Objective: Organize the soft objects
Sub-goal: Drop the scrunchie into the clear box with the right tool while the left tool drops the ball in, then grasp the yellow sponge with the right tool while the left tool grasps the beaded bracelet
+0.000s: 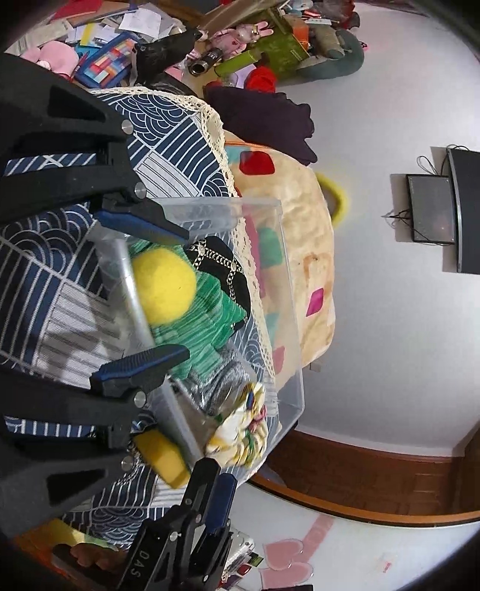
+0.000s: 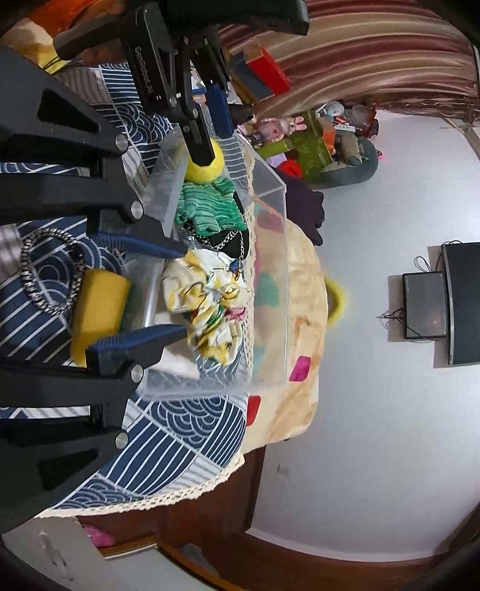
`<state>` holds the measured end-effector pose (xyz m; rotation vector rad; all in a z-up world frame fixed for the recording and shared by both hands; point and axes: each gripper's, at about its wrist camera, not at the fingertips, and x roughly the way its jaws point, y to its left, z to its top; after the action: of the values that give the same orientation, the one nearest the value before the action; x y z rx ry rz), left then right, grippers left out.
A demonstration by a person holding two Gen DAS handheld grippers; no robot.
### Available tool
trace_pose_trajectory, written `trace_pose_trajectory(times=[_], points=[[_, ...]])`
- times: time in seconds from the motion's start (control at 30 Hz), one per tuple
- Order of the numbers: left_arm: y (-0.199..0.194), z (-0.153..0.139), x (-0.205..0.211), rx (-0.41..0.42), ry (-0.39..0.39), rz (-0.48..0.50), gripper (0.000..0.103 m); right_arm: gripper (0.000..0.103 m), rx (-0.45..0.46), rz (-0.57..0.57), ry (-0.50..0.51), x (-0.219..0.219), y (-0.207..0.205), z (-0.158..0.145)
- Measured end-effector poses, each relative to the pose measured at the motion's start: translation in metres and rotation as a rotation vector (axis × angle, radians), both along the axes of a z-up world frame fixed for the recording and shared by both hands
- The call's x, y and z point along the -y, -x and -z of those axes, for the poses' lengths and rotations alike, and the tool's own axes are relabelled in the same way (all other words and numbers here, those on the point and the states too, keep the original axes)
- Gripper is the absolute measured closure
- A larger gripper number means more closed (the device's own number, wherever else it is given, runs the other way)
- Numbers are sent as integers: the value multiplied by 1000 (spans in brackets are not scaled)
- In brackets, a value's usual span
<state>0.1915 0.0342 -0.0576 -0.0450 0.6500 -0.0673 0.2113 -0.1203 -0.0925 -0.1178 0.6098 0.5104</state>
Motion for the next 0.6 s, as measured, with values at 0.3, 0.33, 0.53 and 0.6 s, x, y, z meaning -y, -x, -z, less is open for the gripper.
trace_pose_trajectory(times=[0.3,0.33,0.53,0.6], points=[[23,-8,13,31,52,41,39,49,58,33,36,16,19,-4],[24,-8,17,27,52,53,39,49,67,37,39,20,21,-4],[24,4,37,-7,55,105,39,40,22,59,4,38,16,6],[23,13,46,-34,52,131,39,40,5,64,0,39,13,11]])
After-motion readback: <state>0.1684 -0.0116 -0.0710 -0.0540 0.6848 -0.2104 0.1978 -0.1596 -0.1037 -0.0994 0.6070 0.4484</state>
